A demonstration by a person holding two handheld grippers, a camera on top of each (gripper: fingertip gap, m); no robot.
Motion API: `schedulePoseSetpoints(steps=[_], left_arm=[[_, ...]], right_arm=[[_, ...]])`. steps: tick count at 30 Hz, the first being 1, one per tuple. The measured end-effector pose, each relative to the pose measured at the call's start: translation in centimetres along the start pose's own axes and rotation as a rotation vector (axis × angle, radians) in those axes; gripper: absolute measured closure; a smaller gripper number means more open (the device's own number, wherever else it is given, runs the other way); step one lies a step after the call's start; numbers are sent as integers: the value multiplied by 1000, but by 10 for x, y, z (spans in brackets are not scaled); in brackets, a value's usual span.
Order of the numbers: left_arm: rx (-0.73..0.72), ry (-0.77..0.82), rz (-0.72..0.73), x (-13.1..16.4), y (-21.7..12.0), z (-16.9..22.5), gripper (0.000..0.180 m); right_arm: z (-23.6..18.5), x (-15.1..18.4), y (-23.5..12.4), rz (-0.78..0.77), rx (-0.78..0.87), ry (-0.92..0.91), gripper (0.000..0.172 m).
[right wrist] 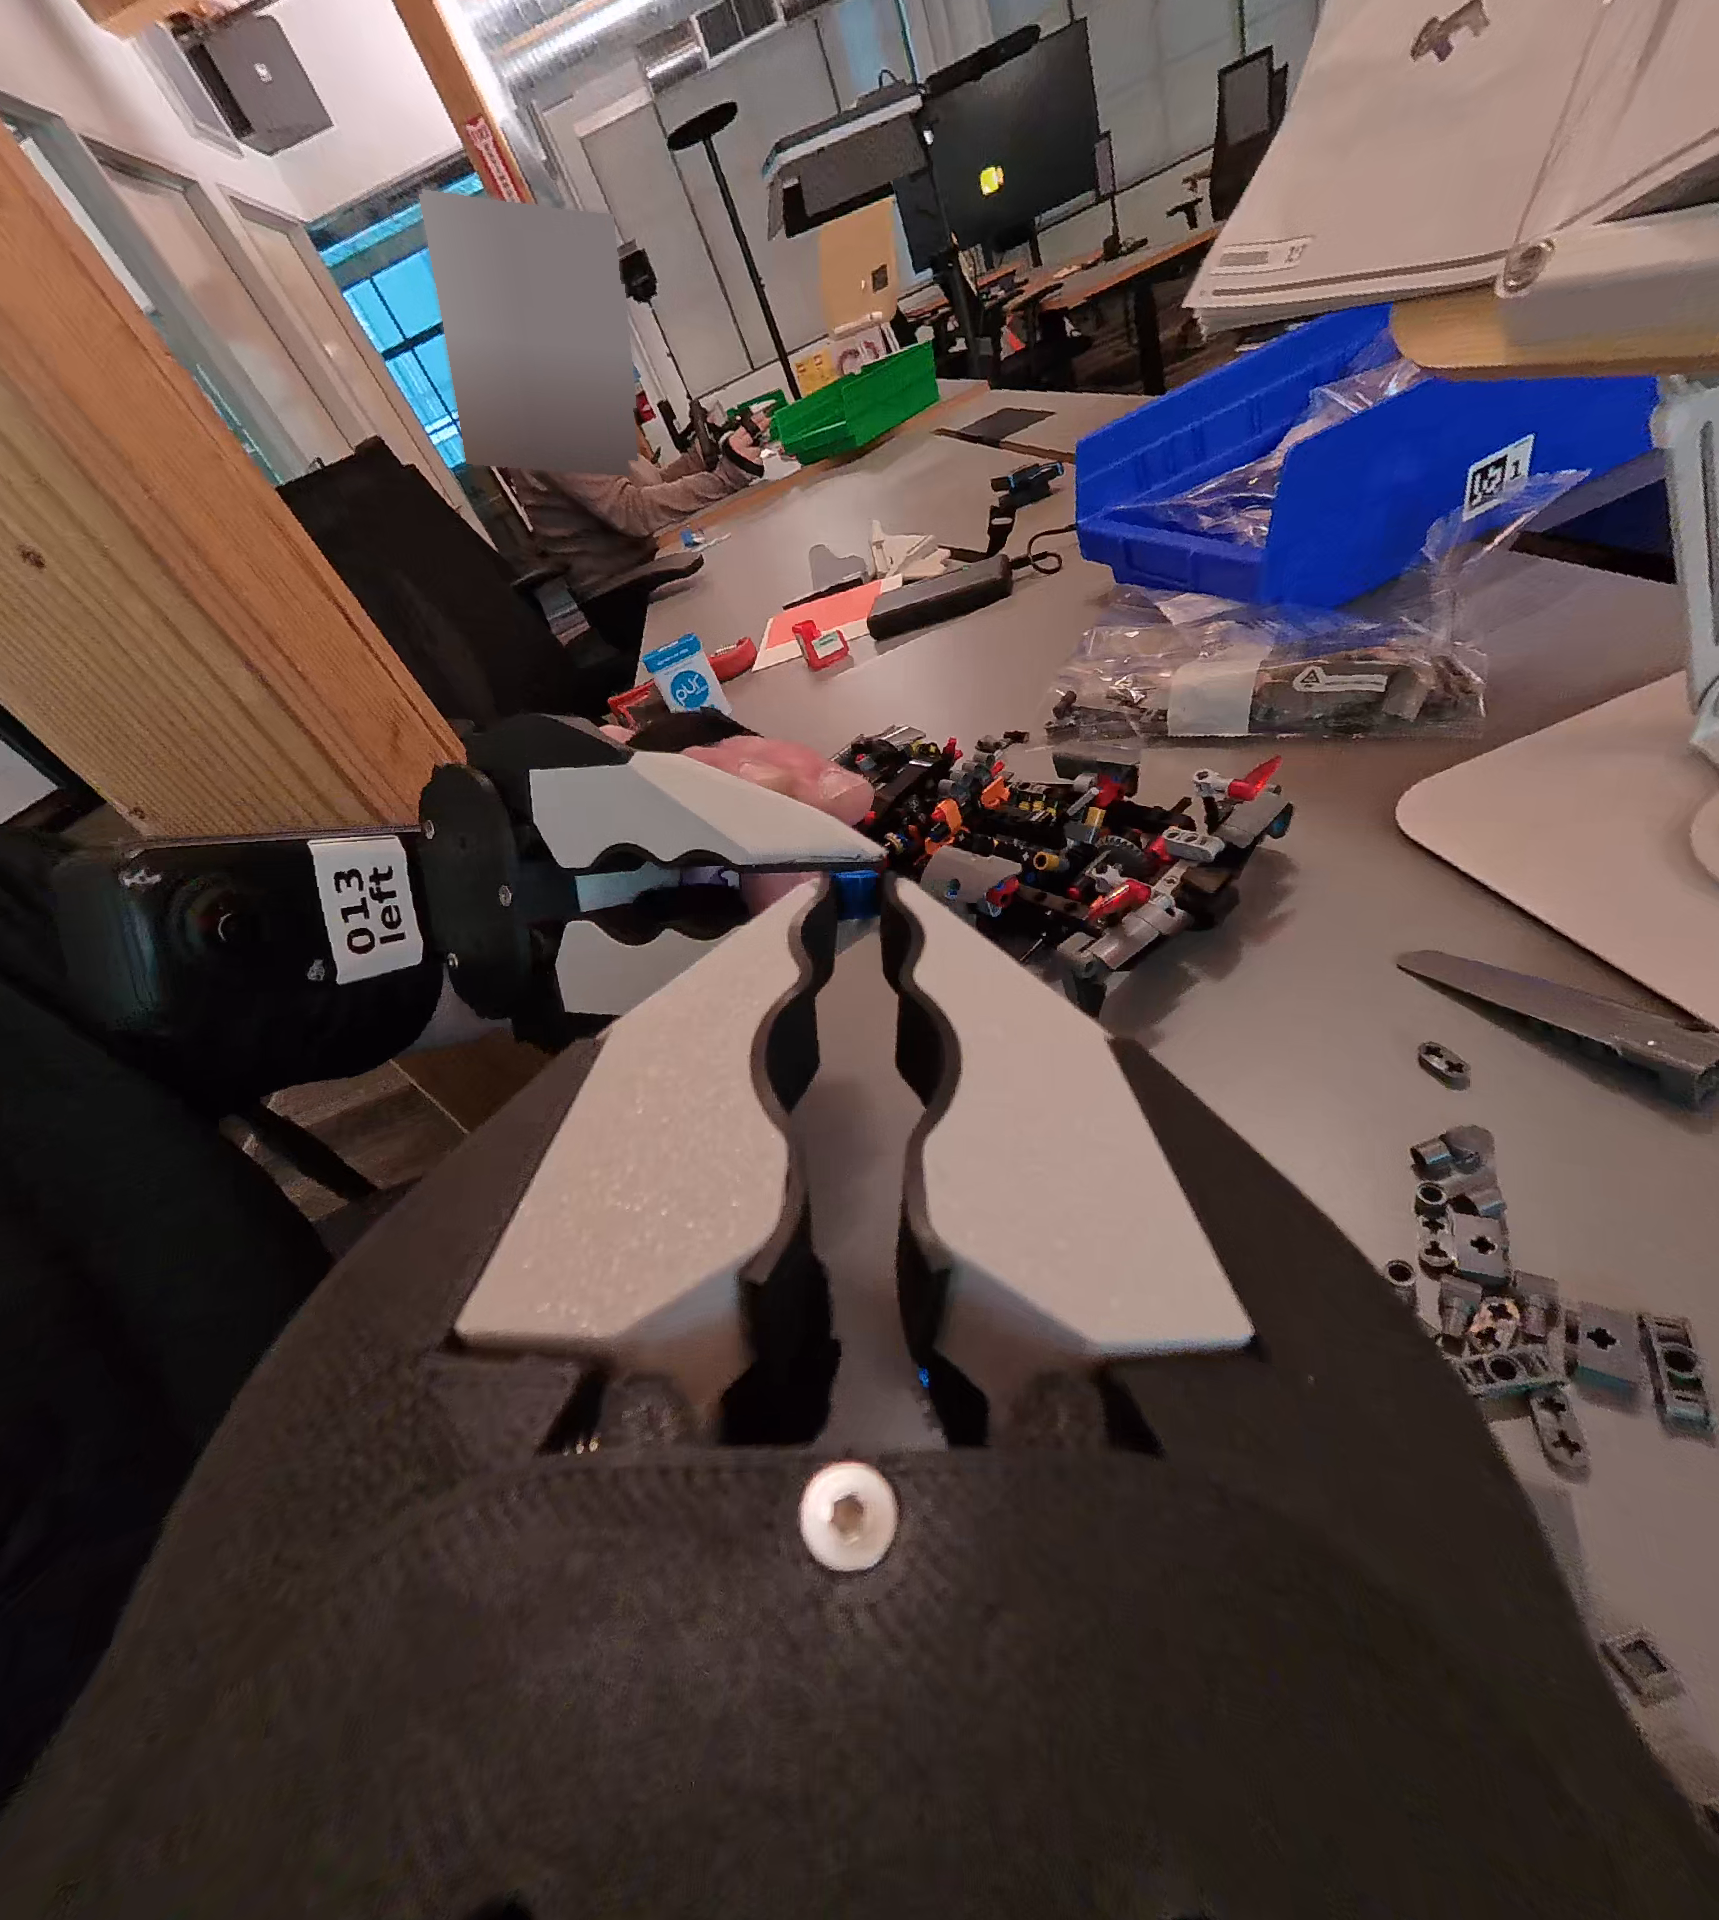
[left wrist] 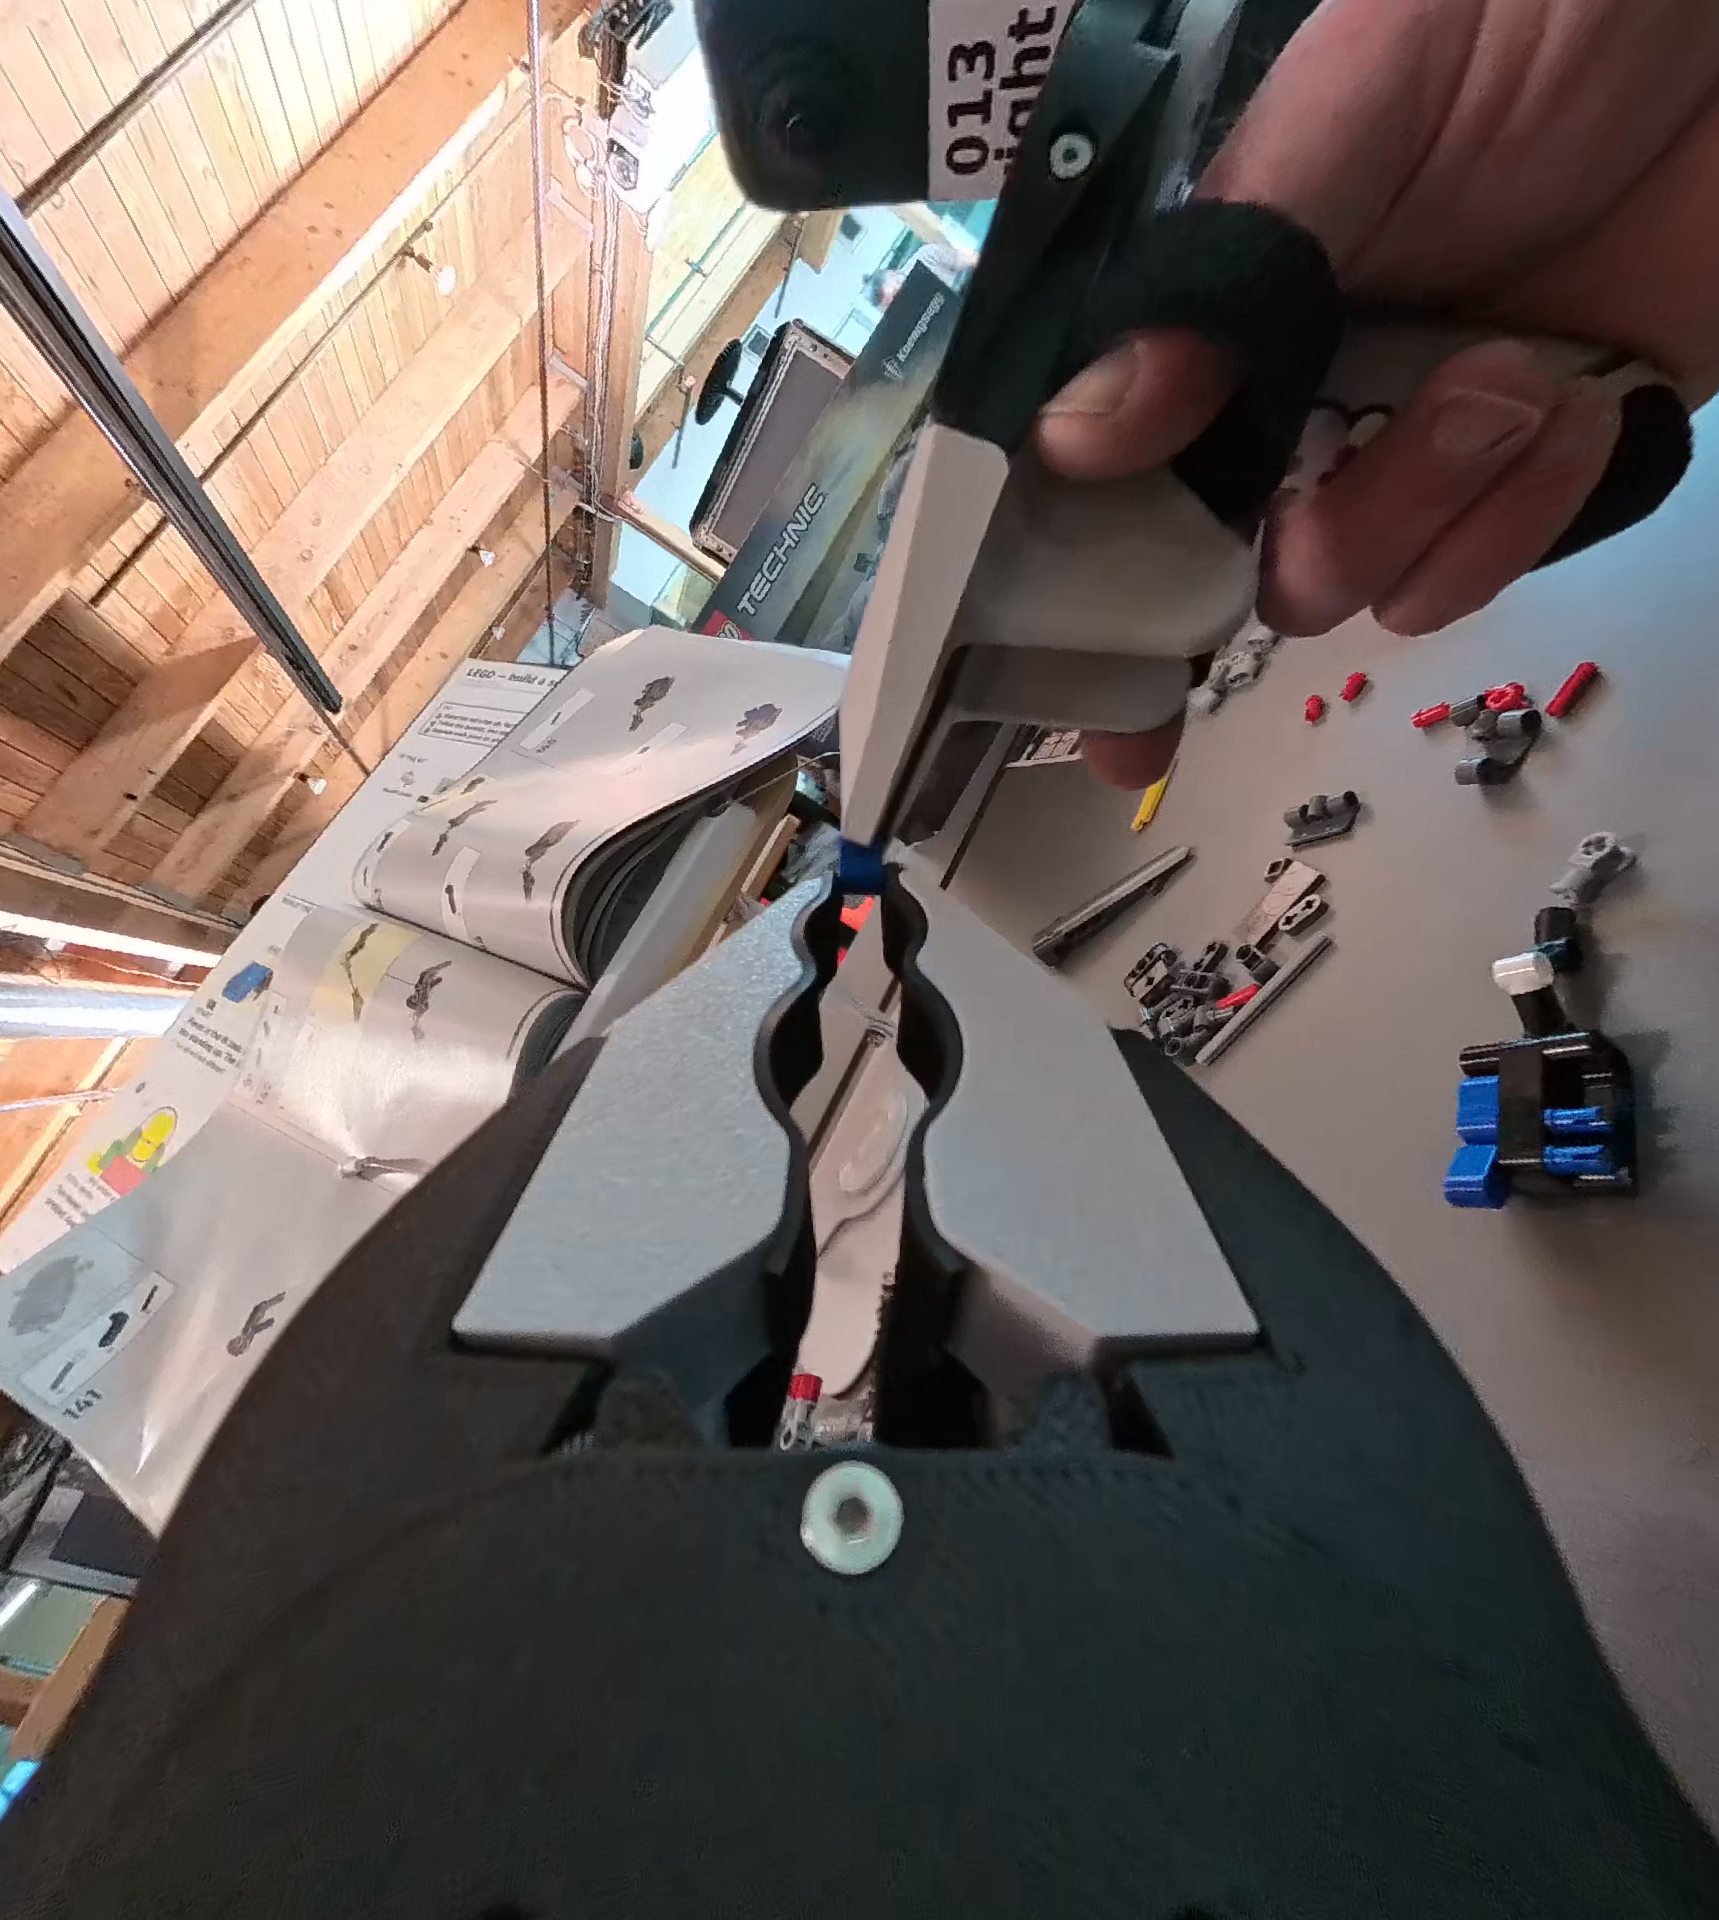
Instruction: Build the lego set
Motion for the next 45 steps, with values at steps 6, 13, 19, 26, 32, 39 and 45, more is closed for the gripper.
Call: schedulePoseSetpoints(steps=[6,13,19,26,32,39,45], left_arm=[[-23,42,6,-2,-1,0,176],[137,-285,107,-2,-4,-12,168],[511,-841,353,3,-8,-30,165],[865,-1177,518,1,-7,-27,159],[1011,-1271,592,2,-9,-25,170],[956,-1180,590,-2,-11,-24,175],[766,-1026,541,-3,-11,-26,174]], right_arm=[[-8,-2,-3,11,25,-141,166],[-25,-12,-18,11,85,-520,167],[-42,-16,-22,12,-3,-710,167],[-56,-15,-19,4,-91,-859,167],[-63,-13,-17,-4,-134,-924,167],[-61,-14,-19,-13,-84,-889,166],[-53,-16,-23,-19,50,-708,158]])
Point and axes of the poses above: each gripper's, where its closed fingertips meet, y out along the fingers, x out of its underside, z = x × y across the jaws, the point moved 8 cm from there along -y, back along the fingers, and after that the axes turned 5 degrees about x, right-handed, at the moved point
